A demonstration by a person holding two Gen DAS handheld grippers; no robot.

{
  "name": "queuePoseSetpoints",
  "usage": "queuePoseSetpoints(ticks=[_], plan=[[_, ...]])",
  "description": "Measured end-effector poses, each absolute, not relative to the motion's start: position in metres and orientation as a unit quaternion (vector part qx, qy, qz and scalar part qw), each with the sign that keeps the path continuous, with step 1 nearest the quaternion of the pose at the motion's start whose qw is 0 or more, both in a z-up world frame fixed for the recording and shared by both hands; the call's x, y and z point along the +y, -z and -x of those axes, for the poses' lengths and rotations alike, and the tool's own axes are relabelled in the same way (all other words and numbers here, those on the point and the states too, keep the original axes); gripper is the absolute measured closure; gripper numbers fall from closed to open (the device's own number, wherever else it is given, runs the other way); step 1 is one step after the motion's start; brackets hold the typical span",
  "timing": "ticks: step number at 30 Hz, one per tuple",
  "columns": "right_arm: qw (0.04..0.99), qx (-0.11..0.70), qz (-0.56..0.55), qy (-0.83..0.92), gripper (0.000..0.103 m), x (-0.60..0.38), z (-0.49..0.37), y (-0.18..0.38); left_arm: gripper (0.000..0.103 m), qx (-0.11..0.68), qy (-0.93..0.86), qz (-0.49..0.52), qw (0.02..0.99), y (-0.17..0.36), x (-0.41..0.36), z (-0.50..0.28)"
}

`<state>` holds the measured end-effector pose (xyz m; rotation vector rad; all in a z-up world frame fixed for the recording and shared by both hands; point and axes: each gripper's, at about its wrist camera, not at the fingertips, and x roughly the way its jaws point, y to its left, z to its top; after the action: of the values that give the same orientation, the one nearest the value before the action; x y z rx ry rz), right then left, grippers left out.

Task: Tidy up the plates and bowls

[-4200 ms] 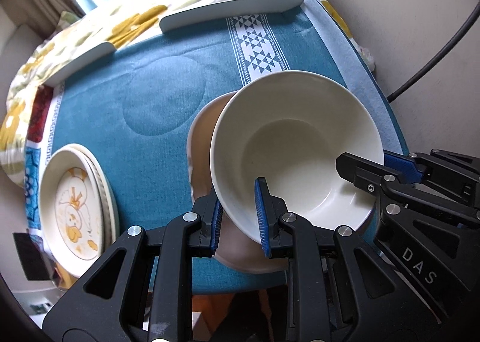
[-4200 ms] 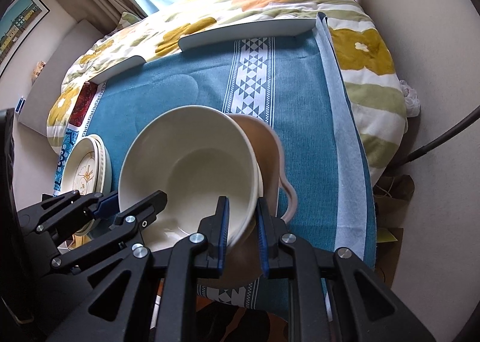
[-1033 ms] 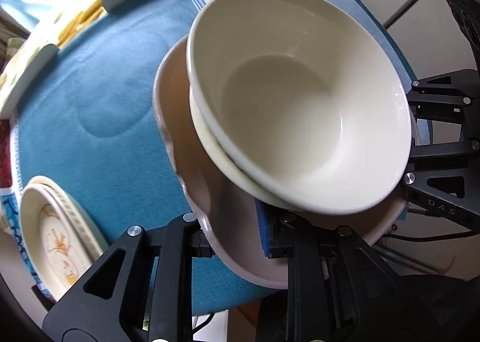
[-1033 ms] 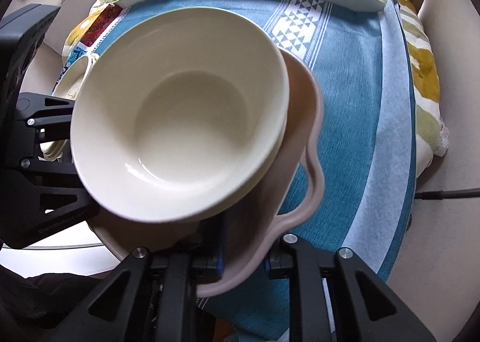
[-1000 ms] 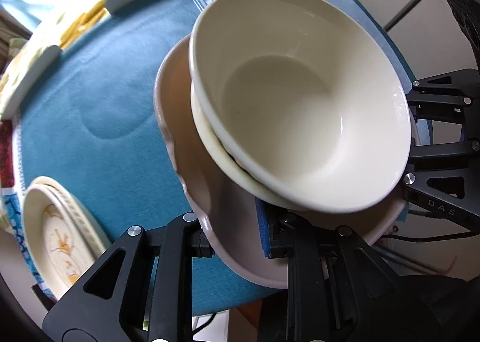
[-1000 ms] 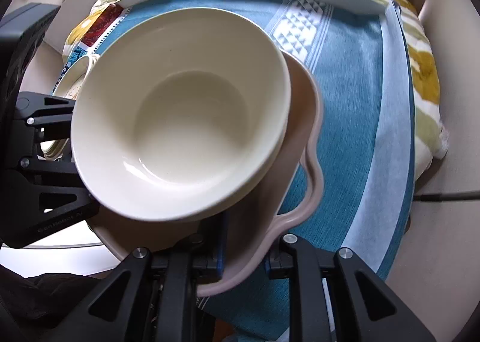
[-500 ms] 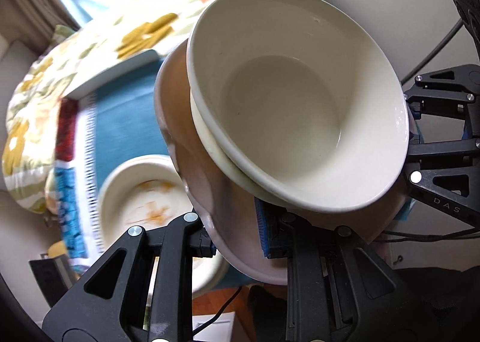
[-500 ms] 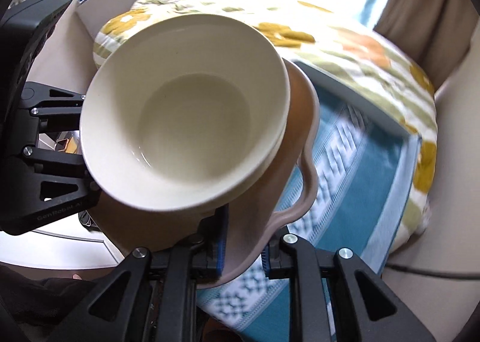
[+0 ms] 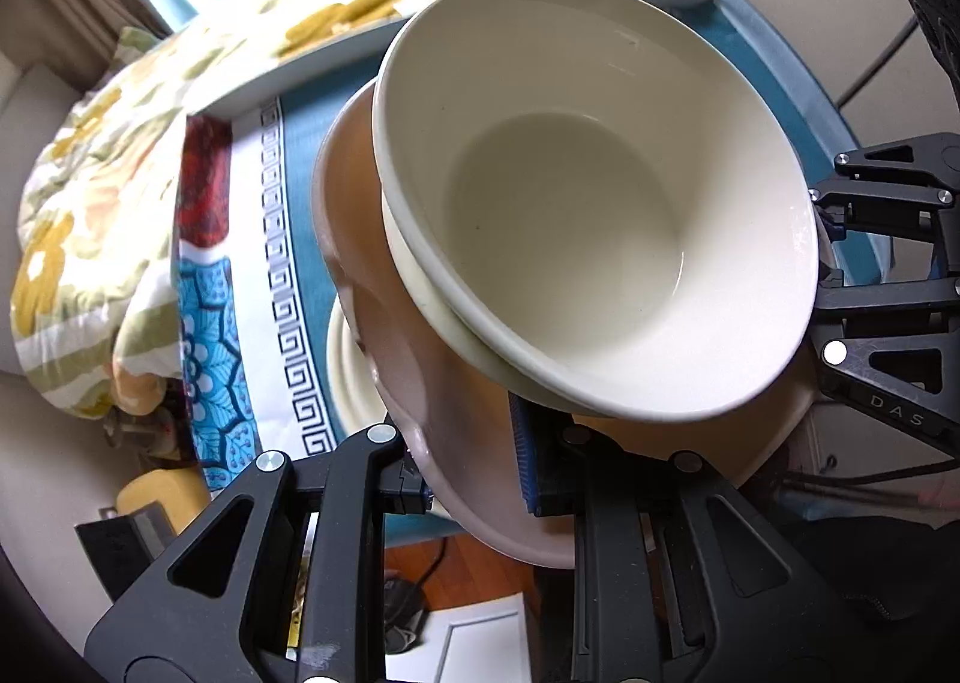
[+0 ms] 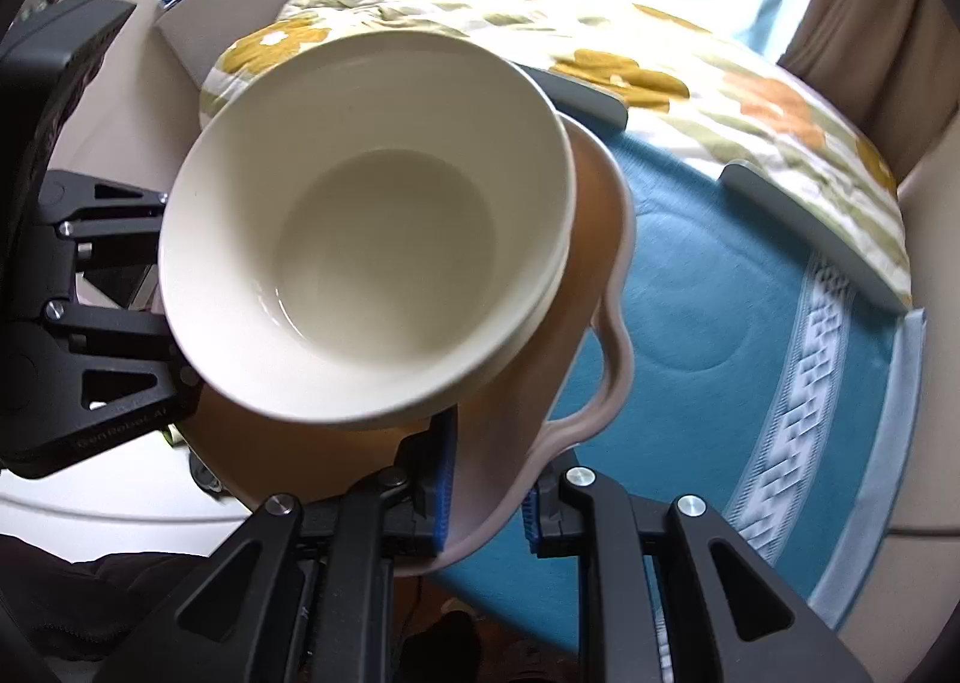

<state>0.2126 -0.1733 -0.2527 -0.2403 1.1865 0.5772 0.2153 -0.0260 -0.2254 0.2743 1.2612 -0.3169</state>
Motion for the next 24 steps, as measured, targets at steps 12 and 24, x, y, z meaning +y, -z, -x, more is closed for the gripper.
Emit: queuePoseSetpoints(ticks=[12, 24], plan=[[0.779, 0.581, 0.095, -0.214, 0.086, -0.131, -0.203, 0.292, 0.087, 0.596, 0.193, -0.132, 0.768, 0.281, 0.011, -0.219], [0.786, 0.581, 0.087, -0.190, 0.086, -0.133, -0.202, 0.304, 0.087, 0.585, 0.227, -0.129, 0.768, 0.294, 0.016, -0.221]])
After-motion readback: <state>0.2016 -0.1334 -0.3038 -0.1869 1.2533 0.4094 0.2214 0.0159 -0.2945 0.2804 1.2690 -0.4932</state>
